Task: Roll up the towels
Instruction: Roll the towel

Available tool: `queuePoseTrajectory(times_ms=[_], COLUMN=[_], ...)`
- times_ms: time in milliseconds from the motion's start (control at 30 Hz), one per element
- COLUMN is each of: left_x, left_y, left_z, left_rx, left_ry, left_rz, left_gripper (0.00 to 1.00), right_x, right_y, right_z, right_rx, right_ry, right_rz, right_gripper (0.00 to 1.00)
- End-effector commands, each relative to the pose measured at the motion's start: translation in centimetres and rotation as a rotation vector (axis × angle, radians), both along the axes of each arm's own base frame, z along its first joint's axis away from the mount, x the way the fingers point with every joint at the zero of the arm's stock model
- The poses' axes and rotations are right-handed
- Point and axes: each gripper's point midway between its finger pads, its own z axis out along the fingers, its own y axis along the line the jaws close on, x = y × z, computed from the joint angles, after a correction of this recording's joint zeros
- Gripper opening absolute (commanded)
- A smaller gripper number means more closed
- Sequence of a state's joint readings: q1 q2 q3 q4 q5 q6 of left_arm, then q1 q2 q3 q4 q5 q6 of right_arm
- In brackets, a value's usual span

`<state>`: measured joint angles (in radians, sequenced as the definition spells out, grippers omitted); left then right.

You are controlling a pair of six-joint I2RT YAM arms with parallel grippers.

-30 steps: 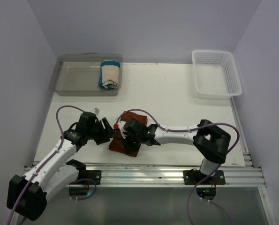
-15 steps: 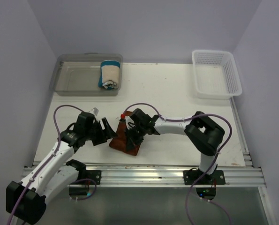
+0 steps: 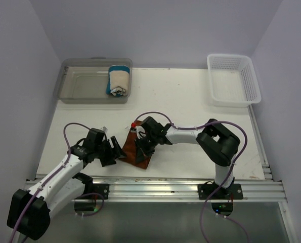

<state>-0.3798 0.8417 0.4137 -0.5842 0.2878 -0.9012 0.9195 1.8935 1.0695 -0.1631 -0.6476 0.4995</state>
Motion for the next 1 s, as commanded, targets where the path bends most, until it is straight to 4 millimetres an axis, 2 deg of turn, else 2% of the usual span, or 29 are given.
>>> queuePoseTrajectory(times_ms=[0, 33, 200, 433, 667, 767, 800, 867, 900, 967], left_x=[0.8, 0.7, 1.7, 2.3, 2.7, 2.3, 2.2, 2.1, 2.1, 2.1], left_y=[-1.0, -1.0, -1.6, -1.4, -1.8, -1.6, -1.5, -1.4, -1.4, -1.4], left_z=[-0.1, -0.6, -0.7, -2.3, -1.5, -2.3, -2.5, -2.8, -2.7, -2.6], left_rx=[-0.064, -0.061, -0.082, -0.036, -0.074, -0.06, -0.053, -0.043, -0.046, -0.048], left_ry=[-0.011, 0.001, -0.028, 0.012, -0.037, -0.002, 0.009, 0.024, 0.022, 0.023], left_rz=[0.019, 0.02, 0.006, -0.002, 0.007, 0.013, 0.016, 0.022, 0.021, 0.025], left_gripper=[0.73, 0.72, 0.7, 0.64, 0.65, 0.51, 0.41, 0.29, 0.26, 0.19], right_x=[0.5, 0.4, 0.4, 0.3, 0.4, 0.4, 0.4, 1.2, 1.5, 2.4], right_y=[0.8, 0.8, 0.6, -0.1, -0.1, -0.2, -0.4, -0.7, -1.1, -1.6], right_z=[0.7, 0.8, 0.6, 0.3, 0.0, 0.1, 0.1, 0.6, 0.7, 1.7], right_rx=[0.029, 0.028, 0.021, -0.008, -0.013, -0.016, -0.025, -0.041, -0.059, -0.078], right_ry=[0.008, 0.01, 0.006, -0.012, -0.015, -0.023, -0.029, -0.087, -0.114, -0.184], right_rz=[-0.003, -0.001, -0.002, 0.012, 0.018, 0.025, 0.033, 0.01, 0.008, -0.015], right_gripper=[0.0, 0.0, 0.0, 0.0, 0.0, 0.0, 0.02, 0.11, 0.25, 0.31])
